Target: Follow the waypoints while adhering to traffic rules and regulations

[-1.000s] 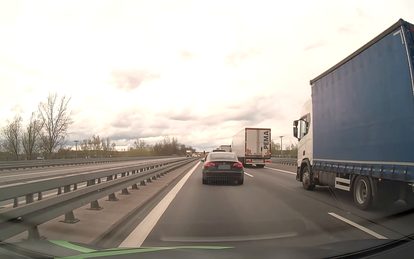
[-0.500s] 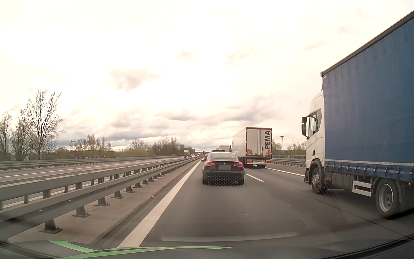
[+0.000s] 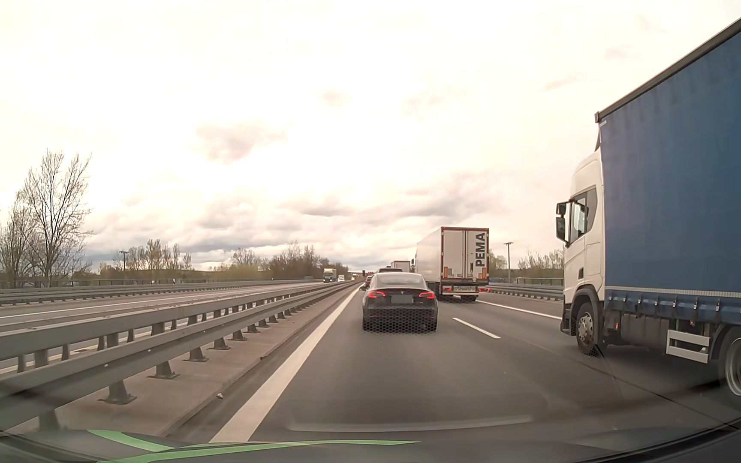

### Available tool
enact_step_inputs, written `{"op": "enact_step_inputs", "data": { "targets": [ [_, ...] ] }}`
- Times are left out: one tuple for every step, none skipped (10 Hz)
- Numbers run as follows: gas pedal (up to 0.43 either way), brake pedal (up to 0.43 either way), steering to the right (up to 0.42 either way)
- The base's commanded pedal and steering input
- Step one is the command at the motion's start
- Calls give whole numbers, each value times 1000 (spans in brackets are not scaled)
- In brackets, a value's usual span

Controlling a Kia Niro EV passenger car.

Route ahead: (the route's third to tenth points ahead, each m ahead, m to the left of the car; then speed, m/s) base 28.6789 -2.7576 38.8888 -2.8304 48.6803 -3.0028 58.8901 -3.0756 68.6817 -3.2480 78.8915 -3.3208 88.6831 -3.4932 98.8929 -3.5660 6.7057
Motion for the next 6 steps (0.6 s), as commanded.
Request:
{"op": "enact_step_inputs", "data": {
  "targets": [
    [59,0,0],
    [59,0,0],
    [59,0,0],
    [67,0,0],
    [67,0,0],
    [67,0,0]
  ]
}}
